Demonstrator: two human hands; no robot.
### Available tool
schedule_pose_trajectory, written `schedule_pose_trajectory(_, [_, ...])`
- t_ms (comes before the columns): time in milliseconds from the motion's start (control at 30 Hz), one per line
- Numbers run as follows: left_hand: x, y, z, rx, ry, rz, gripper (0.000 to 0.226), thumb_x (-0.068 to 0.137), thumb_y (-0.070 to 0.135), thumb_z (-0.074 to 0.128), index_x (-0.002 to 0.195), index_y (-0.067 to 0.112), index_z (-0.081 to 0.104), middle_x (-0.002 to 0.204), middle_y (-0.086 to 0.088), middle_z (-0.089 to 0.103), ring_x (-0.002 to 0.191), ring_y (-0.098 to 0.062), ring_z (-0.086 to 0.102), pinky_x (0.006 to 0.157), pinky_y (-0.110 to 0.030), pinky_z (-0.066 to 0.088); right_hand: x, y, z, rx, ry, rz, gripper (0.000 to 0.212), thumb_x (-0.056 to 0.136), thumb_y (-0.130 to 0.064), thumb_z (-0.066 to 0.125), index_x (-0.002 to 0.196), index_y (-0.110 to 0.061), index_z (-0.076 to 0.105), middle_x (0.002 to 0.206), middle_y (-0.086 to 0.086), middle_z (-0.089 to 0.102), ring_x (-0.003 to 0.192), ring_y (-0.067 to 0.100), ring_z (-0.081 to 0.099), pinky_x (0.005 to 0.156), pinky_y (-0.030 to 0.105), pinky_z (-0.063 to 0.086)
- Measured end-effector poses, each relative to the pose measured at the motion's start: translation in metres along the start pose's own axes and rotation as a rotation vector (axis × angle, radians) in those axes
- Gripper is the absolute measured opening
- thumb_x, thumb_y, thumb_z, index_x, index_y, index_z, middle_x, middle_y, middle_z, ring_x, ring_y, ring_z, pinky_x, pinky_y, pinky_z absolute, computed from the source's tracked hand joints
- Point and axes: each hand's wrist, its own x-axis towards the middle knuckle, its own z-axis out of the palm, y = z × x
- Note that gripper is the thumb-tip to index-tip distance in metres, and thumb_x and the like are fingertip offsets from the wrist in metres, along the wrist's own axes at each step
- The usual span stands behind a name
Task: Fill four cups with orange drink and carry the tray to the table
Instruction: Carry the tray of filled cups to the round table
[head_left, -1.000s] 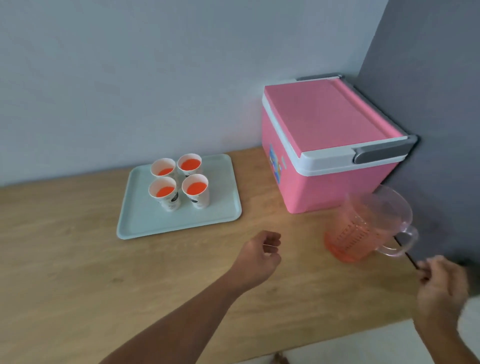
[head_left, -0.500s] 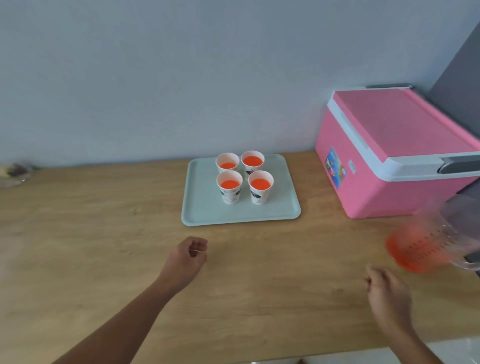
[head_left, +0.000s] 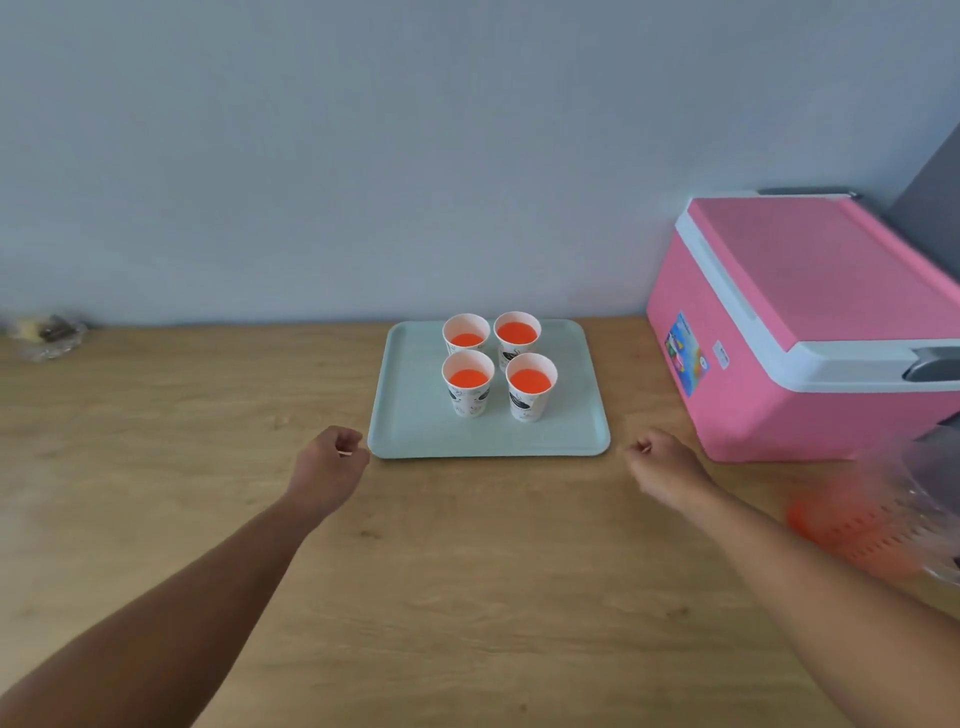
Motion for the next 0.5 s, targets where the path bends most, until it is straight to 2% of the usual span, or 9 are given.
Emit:
schedule_pose_trajectory(67, [0.008,0.002,0.001,0.032,0.002,0.001,0.033,0.089,0.018,0.066,0.121,0.012,0.066,0.108,0.001,0.066,0.099,-0.018,0.060,0.084,-0.029,0.043,0.014,-0.011,-0.002,-0.027,-0.015,-0.023,0.019,0.089,-0.036,0.055,0.088,-0.018,0.062,0.082,0.004,0.072,0.078,0.030,0.070,0.072,0.038,0.056])
schedule_pose_trajectory(167, [0.019,0.009,0.005,0.063,-0.017,-0.025,0.040,0.089,0.020,0.066,0.128,0.011,0.062,0.115,0.000,0.063,0.103,-0.018,0.056,0.087,-0.029,0.041,0.031,-0.023,-0.003,-0.081,-0.037,-0.023,0.015,0.090,-0.032,0.054,0.093,-0.019,0.061,0.084,0.005,0.071,0.068,0.024,0.060,0.058,0.031,0.045])
schedule_pose_trajectory(333, [0.031,0.019,0.017,0.074,-0.004,-0.053,0.044,0.089,0.018,0.067,0.132,0.009,0.060,0.116,-0.004,0.064,0.101,-0.019,0.056,0.083,-0.029,0.040,0.054,-0.028,0.004,-0.149,-0.053,-0.044,0.015,0.091,-0.034,0.056,0.099,-0.021,0.055,0.092,0.005,0.069,0.073,0.025,0.062,0.060,0.032,0.046])
schedule_pose_trajectory(500, [0.036,0.019,0.028,0.047,-0.004,-0.092,0.045,0.088,0.014,0.067,0.132,0.009,0.058,0.110,-0.003,0.063,0.098,-0.020,0.058,0.078,-0.030,0.043,0.062,-0.025,0.016,-0.150,-0.069,-0.076,0.029,0.095,-0.031,0.059,0.123,-0.025,0.057,0.113,0.003,0.070,0.091,0.024,0.065,0.060,0.030,0.042])
